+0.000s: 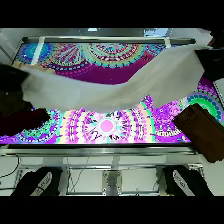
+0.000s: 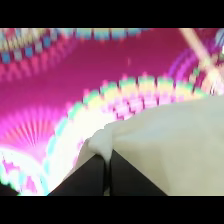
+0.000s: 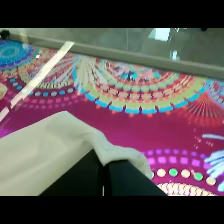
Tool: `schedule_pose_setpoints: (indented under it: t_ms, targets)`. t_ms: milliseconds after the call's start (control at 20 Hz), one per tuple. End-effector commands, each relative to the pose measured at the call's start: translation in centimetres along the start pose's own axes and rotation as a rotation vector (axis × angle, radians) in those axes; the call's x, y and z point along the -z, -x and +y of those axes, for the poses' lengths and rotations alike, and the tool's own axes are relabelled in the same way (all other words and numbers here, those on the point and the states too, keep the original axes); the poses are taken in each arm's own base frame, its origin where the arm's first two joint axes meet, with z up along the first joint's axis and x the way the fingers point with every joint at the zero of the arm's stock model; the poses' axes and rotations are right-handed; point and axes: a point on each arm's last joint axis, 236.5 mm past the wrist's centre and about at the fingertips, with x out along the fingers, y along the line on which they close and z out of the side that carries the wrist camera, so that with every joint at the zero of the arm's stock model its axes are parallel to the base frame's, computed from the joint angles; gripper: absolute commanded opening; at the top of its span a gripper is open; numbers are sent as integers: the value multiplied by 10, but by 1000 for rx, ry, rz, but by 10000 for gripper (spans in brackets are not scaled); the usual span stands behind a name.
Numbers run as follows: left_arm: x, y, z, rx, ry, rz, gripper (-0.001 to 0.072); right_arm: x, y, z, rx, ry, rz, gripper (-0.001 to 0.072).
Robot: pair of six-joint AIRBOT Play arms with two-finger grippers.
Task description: Fold the shirts.
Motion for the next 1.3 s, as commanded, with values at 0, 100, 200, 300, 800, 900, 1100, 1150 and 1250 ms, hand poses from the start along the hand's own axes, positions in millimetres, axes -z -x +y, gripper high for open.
schedule_pose_setpoints:
  t_ms: [0, 100, 200, 300, 800, 900, 1100, 1150, 1250]
  targets:
    - [92, -61, -11, 161, 119, 422, 14, 26, -48, -11, -61, -107, 108, 22]
    - [130, -105, -26, 304, 185, 555, 14, 54, -93, -19, -108, -180, 201, 22]
    - [164, -155, -31, 379, 272, 620, 14, 99, -146, -22, -144, -229, 328, 22]
    - [189, -203, -12, 322, 349, 626, 14, 153, -205, -17, -172, -267, 442, 22]
    - [150, -277, 36, 167, 474, 360, 253, 269, -332, -4, -118, -323, 506, 350]
    - [137, -274, 37, 168, 458, 339, 570, 267, -324, -9, -122, -331, 522, 350]
    - [84, -248, 31, 211, 375, 288, 569, 272, -282, -31, -139, -326, 646, 348]
    - [72, -238, 26, 228, 353, 282, 568, 276, -266, -36, -144, -326, 699, 345]
    - [55, -216, 4, 310, 332, 283, 568, 291, -235, -50, -125, -344, 822, 344]
